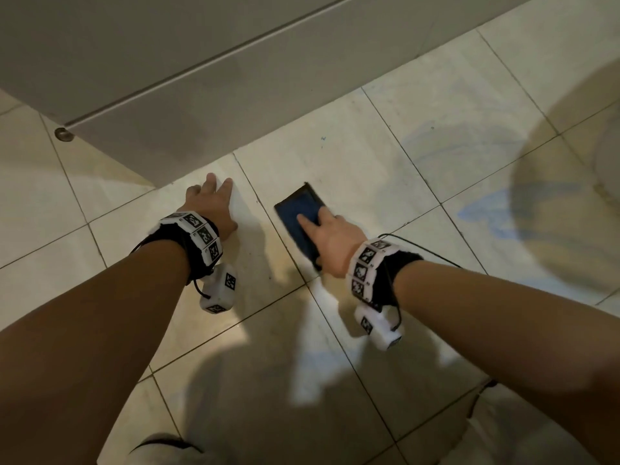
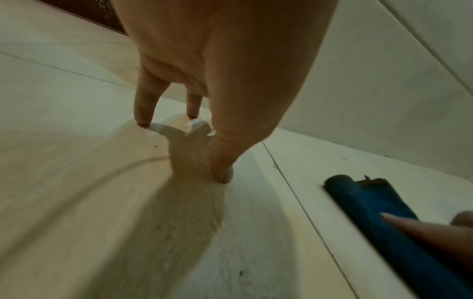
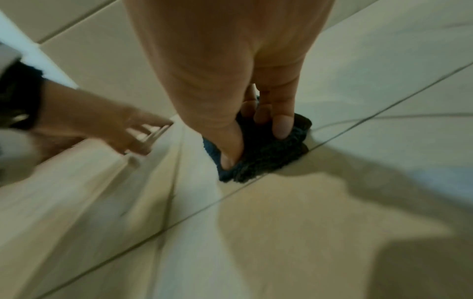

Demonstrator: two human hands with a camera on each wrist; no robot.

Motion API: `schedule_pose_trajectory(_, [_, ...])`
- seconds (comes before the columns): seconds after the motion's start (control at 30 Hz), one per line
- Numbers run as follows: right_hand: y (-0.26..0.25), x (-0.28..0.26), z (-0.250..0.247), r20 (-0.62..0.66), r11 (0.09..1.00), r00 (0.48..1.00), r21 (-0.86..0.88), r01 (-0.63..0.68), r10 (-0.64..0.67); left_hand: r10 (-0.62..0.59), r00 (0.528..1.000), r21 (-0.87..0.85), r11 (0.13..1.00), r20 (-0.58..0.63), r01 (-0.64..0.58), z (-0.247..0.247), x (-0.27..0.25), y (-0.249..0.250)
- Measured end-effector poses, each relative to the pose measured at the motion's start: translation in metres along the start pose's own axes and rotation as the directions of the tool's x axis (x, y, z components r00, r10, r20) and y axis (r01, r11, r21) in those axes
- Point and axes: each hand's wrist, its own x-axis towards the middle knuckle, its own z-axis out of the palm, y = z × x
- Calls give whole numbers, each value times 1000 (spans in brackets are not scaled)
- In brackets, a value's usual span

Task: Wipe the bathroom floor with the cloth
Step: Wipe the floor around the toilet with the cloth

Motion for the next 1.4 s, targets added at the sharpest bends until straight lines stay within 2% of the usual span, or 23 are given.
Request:
schedule_pose_trajectory(0.13, [58, 5, -18, -68, 988, 986, 39, -149, 151, -1, 1000, 9, 1000, 2, 1, -4, -2, 2])
schedule_pose_trajectory(0.27, [107, 7, -33, -52, 953, 957, 119, -279, 287, -22, 1000, 30, 999, 21, 21, -8, -5, 7])
schedule_pose_trajectory(0.4, [136, 5, -40, -31, 918, 928, 157, -363, 372, -46, 999, 24, 999, 16, 46, -10, -10, 11])
schedule_pose_trajectory(0.53, [139, 6, -37, -15, 927, 937, 152, -343, 349, -67, 996, 26, 997, -61, 69, -15, -11, 30])
schedule_pose_trajectory(0.63, [141, 13, -28, -14, 919, 939, 210, -334, 344, -4, 993, 8, 1000, -117, 5, -20, -7, 58])
schedule_pose_trajectory(0.7, [142, 15, -25, -50, 902, 929, 265, -342, 367, 52, 992, -3, 999, -112, -53, -25, -2, 81])
schedule_pose_trajectory(0.8, [139, 15, -23, -65, 912, 935, 252, -323, 349, 105, 988, -7, 994, -109, -107, -33, 6, 114])
schedule_pose_trajectory(0.87, [139, 15, -21, -122, 914, 930, 267, -306, 347, 122, 985, -12, 992, -125, -124, -35, 14, 132])
schedule_pose_trajectory(0.97, [145, 21, -14, -177, 912, 919, 285, -295, 353, 108, 984, -22, 993, -140, -112, -37, 28, 147])
schedule_pose_trajectory(1.1, [156, 36, -19, -201, 896, 892, 283, -343, 405, 82, 987, -22, 996, -142, -86, -37, 40, 156])
schedule_pose_trajectory(1.27, [200, 60, -44, -185, 877, 885, 325, -354, 427, 68, 985, 15, 998, -156, -66, -39, 45, 156])
schedule_pose_trajectory(1.4, [240, 64, -62, -170, 838, 849, 341, -426, 500, 27, 993, 10, 1000, -111, -26, -45, 42, 161])
